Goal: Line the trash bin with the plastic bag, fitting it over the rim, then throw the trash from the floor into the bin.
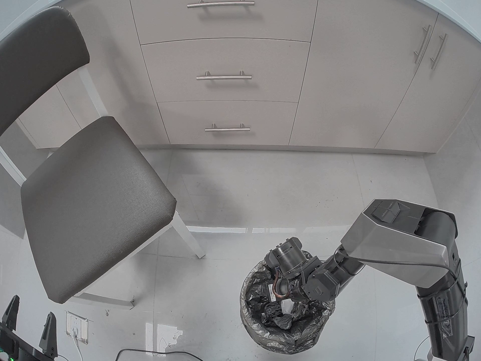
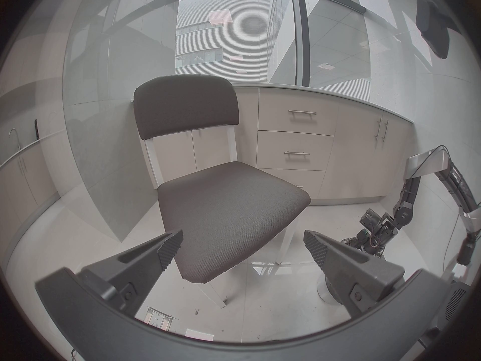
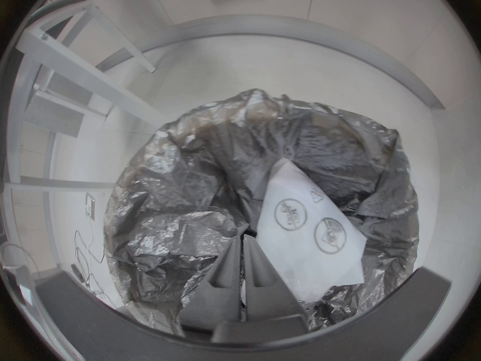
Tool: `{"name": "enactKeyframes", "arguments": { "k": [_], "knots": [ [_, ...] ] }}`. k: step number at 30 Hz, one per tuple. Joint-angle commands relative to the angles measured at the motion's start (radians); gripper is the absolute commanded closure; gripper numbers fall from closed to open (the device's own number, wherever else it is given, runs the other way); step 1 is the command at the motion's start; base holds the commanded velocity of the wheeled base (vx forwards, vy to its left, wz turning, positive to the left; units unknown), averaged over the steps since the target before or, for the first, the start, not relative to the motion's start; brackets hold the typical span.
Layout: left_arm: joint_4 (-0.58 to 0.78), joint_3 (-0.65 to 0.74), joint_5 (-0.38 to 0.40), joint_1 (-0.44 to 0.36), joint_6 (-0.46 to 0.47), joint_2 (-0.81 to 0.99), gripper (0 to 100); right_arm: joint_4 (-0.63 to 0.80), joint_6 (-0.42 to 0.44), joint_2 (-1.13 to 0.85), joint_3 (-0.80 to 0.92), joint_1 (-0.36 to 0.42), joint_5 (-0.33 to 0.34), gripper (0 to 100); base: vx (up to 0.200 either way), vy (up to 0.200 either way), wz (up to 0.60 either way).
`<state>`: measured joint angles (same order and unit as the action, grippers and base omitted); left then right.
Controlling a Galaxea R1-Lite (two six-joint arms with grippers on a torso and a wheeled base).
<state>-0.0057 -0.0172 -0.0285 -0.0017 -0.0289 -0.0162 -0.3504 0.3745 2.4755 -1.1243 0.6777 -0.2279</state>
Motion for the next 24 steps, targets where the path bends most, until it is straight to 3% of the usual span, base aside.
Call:
{"name": "enactKeyframes", "arguments": {
  "k": [1,11,18,24],
  "knots": [
    [0.0,0.017,-0.001,0.0,0.0,0.013,0,0.001,-0.031,-0.001,-0.022,-0.012,0.033,100,0.0,0.0,0.0],
    [0.0,0.017,-0.001,0.0,0.0,0.013,0,0.028,-0.091,0.043,-0.118,-0.061,0.061,100,0.0,0.0,0.0],
    [0.0,0.017,-0.001,0.0,0.0,0.013,0,0.162,-0.089,0.054,-0.218,-0.092,0.128,100,0.0,0.0,0.0],
    [0.0,0.017,-0.001,0.0,0.0,0.013,0,0.33,-0.089,0.082,-0.335,-0.102,0.137,100,0.0,0.0,0.0]
  ]
}}
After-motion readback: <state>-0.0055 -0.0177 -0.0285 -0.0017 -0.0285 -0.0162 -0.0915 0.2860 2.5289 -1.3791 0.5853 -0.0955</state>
